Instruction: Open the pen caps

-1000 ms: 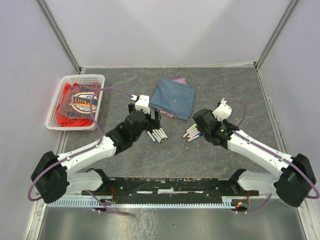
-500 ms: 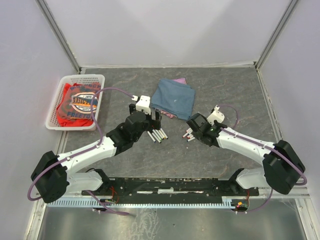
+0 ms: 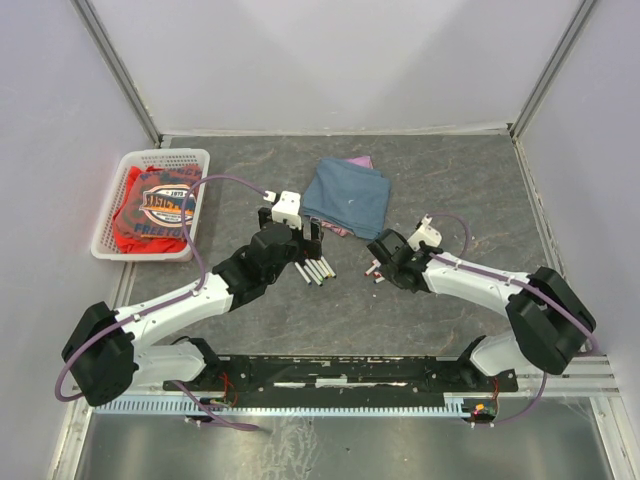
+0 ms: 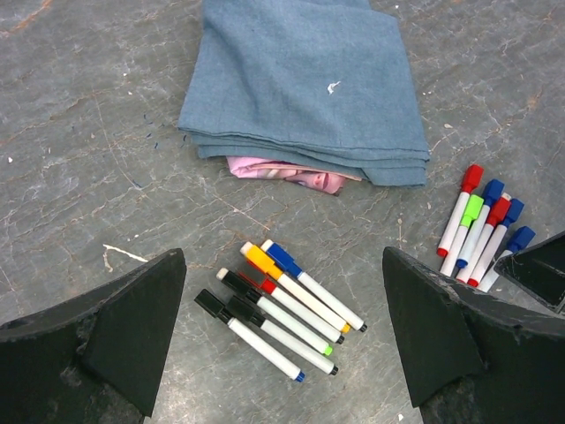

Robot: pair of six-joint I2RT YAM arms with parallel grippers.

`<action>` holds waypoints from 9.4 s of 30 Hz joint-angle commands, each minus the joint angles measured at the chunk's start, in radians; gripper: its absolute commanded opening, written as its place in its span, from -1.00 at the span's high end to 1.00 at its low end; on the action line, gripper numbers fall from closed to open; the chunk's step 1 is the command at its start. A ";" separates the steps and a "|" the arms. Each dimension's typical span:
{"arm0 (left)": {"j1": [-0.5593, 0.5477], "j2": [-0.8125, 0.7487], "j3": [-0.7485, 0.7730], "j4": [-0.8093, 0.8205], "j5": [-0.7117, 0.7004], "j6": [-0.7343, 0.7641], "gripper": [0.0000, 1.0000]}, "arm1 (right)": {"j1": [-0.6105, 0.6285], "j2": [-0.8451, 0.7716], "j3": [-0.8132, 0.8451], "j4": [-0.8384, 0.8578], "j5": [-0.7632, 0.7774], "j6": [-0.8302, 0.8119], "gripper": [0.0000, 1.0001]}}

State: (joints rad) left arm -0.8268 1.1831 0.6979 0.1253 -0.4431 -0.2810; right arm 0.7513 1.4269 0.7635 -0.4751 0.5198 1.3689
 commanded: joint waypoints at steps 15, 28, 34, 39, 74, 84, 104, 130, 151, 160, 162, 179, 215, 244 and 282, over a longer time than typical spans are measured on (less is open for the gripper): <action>-0.004 -0.008 -0.006 0.040 -0.026 -0.036 -0.94 | 0.005 0.052 -0.022 0.038 0.002 0.035 0.34; -0.005 -0.008 -0.008 0.040 -0.031 -0.037 -0.94 | 0.003 0.104 -0.022 0.061 -0.004 0.036 0.37; -0.004 -0.019 -0.009 0.039 -0.031 -0.035 -0.93 | 0.003 0.121 -0.035 0.058 -0.023 0.025 0.40; -0.005 -0.034 -0.010 0.027 -0.023 -0.036 -0.93 | 0.005 0.101 -0.079 0.063 -0.046 -0.002 0.82; -0.005 0.125 0.138 -0.007 0.535 -0.337 -0.87 | 0.233 -0.399 -0.254 0.537 -0.329 -0.645 0.98; 0.002 0.152 0.088 0.049 0.582 -0.406 -0.70 | 0.263 -0.419 -0.235 0.588 -0.328 -0.648 0.98; 0.068 0.127 -0.043 0.251 0.698 -0.567 -0.14 | 0.265 -0.447 -0.269 0.692 -0.314 -0.603 0.98; 0.080 0.123 -0.076 0.324 0.744 -0.591 0.94 | 0.265 -0.401 -0.277 0.718 -0.281 -0.580 0.45; 0.082 0.121 -0.085 0.360 0.731 -0.608 0.94 | 0.263 -0.293 -0.229 0.728 -0.265 -0.588 0.95; 0.086 0.183 -0.005 0.300 0.519 -0.568 0.94 | 0.263 -0.228 -0.187 0.577 -0.220 -0.615 0.98; 0.087 0.196 0.024 0.275 0.473 -0.564 0.94 | 0.263 -0.207 -0.184 0.556 -0.209 -0.623 0.98; 0.176 0.204 -0.040 0.615 0.667 -0.605 0.94 | 0.249 -0.252 -0.296 0.693 -0.330 -0.599 0.98; 0.286 0.419 0.165 -0.054 0.115 -0.264 0.89 | -0.125 -0.237 -0.136 0.164 -0.019 -0.647 0.91; 0.352 0.517 0.156 0.006 0.224 -0.261 -0.01 | -0.242 -0.023 -0.097 0.224 -0.095 -0.653 0.19; 0.353 0.284 0.075 0.026 0.270 -0.280 -0.32 | -0.183 0.099 0.053 0.268 -0.175 -0.564 0.10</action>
State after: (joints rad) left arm -0.4789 1.5063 0.7761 0.1066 -0.1795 -0.5716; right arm 0.5613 1.5124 0.7723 -0.2424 0.3401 0.7891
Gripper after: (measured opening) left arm 0.656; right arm 0.452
